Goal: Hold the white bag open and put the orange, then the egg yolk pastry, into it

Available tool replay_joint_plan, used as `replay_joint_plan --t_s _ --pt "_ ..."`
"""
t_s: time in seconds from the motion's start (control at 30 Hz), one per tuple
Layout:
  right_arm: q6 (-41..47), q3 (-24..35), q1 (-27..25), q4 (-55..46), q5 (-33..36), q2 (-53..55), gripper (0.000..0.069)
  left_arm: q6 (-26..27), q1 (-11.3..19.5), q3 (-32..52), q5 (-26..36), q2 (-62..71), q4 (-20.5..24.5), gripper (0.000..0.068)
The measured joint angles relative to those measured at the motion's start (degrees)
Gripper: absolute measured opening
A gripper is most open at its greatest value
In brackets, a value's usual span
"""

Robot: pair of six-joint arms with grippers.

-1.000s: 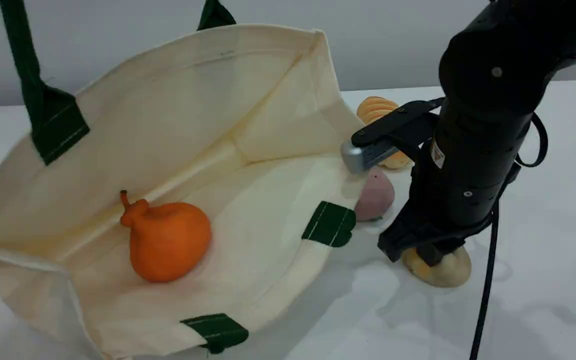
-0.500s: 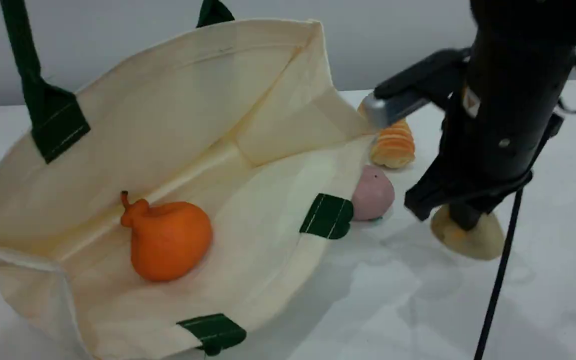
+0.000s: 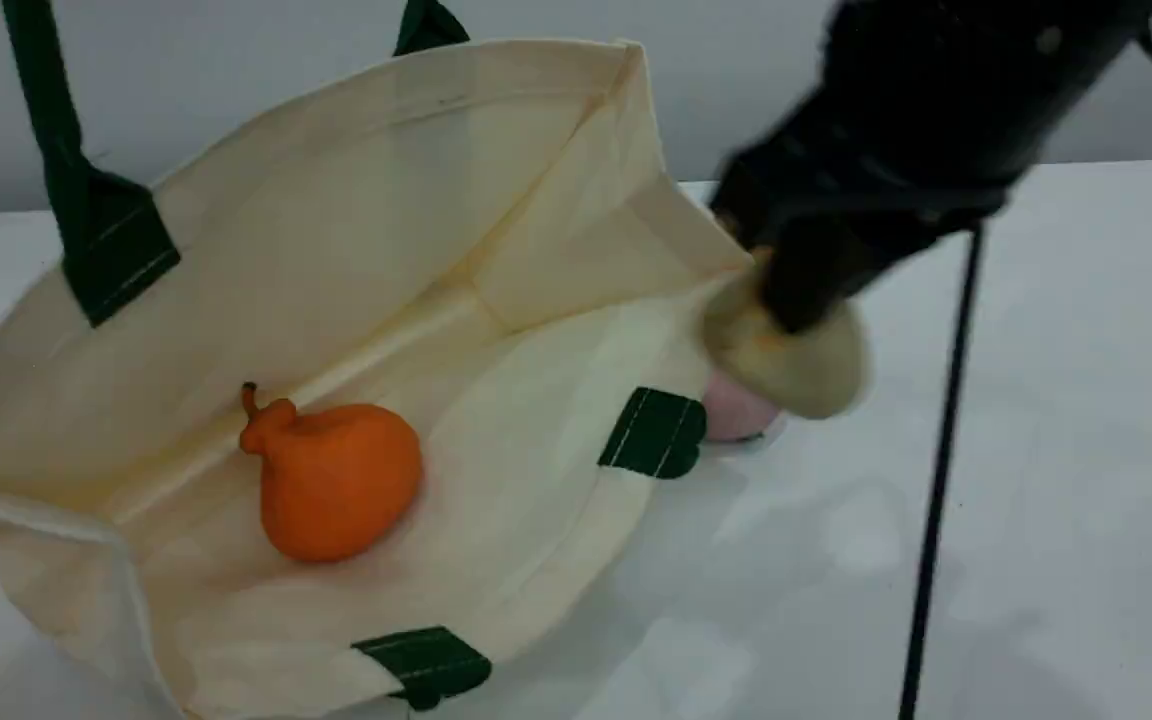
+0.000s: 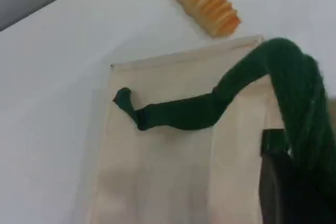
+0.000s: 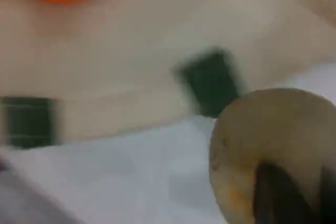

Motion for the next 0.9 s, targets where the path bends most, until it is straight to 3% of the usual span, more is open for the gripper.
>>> replay_joint_plan --t_s 0.17,0.37,0.6,0.9 --pt "-10.05 -0.01 5.48 14.27 -5.46 0.15 0.0075 0.64 0.0 0.0 0.05 0.0 -2.87 0.0068" --pt "-12.77 -0.01 11.17 22.79 -16.16 0.26 0.0075 2.35 0.0 0.0 0.43 -0.06 -7.32 0.0068" --pt "-12.59 -0.06 11.28 24.13 -26.38 2.59 0.0075 2.35 0.0 0.0 0.61 -1.98 -6.5 0.0068" --pt "-12.55 -0.06 11.28 27.04 -33.41 12.65 0.0075 2.35 0.0 0.0 0.61 -2.9 -6.46 0.0068"
